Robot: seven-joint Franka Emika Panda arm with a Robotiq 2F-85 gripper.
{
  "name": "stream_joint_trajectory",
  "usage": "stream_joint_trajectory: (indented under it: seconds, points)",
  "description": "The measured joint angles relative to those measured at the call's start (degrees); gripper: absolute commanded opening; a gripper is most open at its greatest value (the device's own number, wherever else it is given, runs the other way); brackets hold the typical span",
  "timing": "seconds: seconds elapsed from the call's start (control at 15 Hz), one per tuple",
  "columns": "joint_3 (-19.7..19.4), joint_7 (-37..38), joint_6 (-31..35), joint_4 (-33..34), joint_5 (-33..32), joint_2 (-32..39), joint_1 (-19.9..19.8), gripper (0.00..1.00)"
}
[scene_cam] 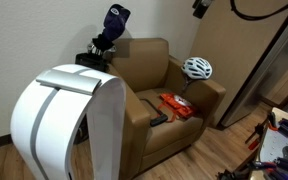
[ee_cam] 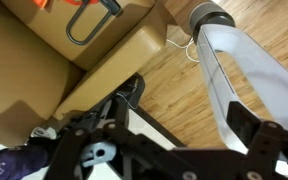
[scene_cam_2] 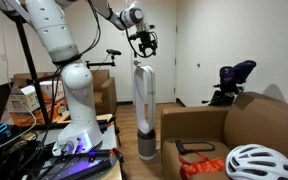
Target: Place the remote control on the armrest of the chair
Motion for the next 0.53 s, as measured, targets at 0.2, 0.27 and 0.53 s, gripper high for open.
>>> stream_joint_trajectory:
  seconds: [0.2, 0.27, 0.53]
  points:
    - [0.2, -1.7, -1.0, 2.8, 0.1, 3.0, 1.3, 1.00]
    - [0.1, -1.7, -1.0, 2.8, 0.1, 2.9, 1.3, 1.00]
    - [0.1, -0.5, -0.9, 2.8, 0.0, 3.0, 1.3, 1.00]
